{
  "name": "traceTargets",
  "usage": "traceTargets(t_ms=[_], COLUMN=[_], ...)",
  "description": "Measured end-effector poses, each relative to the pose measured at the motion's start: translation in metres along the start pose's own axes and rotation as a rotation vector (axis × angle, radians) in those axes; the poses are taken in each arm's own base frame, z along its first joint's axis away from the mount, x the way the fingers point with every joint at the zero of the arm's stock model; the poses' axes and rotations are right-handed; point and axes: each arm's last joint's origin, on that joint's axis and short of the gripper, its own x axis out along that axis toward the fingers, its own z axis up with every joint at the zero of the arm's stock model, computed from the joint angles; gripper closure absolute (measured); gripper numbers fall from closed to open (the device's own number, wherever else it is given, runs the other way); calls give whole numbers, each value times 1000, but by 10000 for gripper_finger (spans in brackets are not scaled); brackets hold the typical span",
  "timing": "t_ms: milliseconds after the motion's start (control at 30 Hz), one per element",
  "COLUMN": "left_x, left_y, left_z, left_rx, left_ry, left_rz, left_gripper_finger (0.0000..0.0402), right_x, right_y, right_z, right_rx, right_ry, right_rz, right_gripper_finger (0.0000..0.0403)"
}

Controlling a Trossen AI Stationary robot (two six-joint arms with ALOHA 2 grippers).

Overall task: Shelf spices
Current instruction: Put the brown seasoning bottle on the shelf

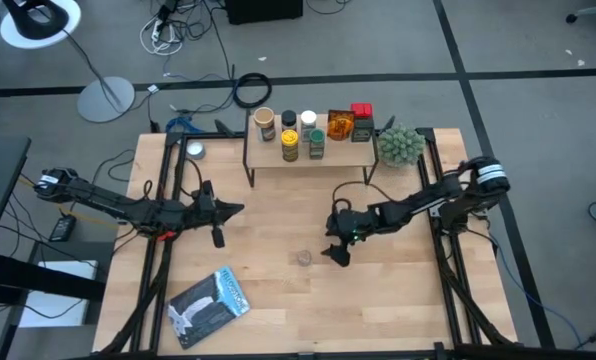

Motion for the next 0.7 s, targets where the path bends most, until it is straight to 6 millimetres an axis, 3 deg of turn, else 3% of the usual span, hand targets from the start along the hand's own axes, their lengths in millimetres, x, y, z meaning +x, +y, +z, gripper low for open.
traceTargets(t_ms=[200, 700], left_x=[0, 0], left_y=[-1, -2], left_z=[-1, -2], left_rx=[-27, -103], left_ry=[14, 36], left_rz=[-52, -89], left_gripper_finger=[400, 400], right_x=[22, 21], right_y=[10, 29], right_z=[-14, -22], right_rx=[-37, 32], right_ry=[4, -74], right_rz=[15, -7], right_gripper_finger=[54, 57])
